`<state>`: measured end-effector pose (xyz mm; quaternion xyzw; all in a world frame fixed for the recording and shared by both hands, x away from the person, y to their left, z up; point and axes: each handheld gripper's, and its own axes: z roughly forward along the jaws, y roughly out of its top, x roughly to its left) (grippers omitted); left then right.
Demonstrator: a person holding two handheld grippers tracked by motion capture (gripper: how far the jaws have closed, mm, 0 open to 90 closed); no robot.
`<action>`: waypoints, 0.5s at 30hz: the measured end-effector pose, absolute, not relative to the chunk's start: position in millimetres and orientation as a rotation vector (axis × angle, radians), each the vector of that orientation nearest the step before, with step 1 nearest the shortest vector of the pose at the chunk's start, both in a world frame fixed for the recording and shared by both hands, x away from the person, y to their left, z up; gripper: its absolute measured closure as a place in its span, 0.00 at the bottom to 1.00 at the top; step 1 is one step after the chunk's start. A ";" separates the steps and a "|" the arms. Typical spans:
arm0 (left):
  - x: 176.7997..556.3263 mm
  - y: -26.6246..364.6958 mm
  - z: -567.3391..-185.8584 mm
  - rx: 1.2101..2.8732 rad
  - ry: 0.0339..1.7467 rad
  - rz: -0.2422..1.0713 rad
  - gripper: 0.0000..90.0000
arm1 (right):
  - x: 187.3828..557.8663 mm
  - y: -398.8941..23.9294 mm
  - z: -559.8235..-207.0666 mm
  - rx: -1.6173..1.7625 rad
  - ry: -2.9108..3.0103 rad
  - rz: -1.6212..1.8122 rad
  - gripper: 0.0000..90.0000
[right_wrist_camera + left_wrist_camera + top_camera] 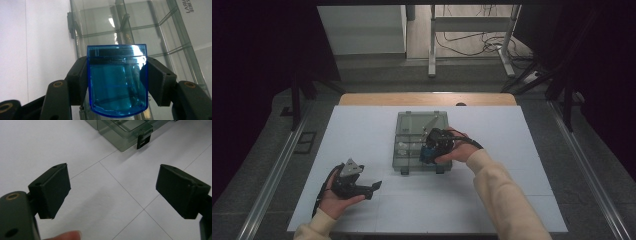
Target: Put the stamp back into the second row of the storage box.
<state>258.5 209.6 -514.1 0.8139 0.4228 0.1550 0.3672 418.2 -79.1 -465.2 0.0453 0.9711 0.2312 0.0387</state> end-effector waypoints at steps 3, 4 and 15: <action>258.7 209.7 -514.3 2.090 1.088 0.398 0.14 | 418.4 -78.6 -466.0 0.137 2.981 0.713 0.45; 258.6 209.7 -514.2 2.090 1.088 0.397 0.14 | 418.9 -78.3 -466.7 0.124 2.979 0.715 0.45; 258.3 209.4 -514.4 2.094 1.087 0.398 0.14 | 419.5 -81.4 -461.8 0.227 2.963 0.758 0.21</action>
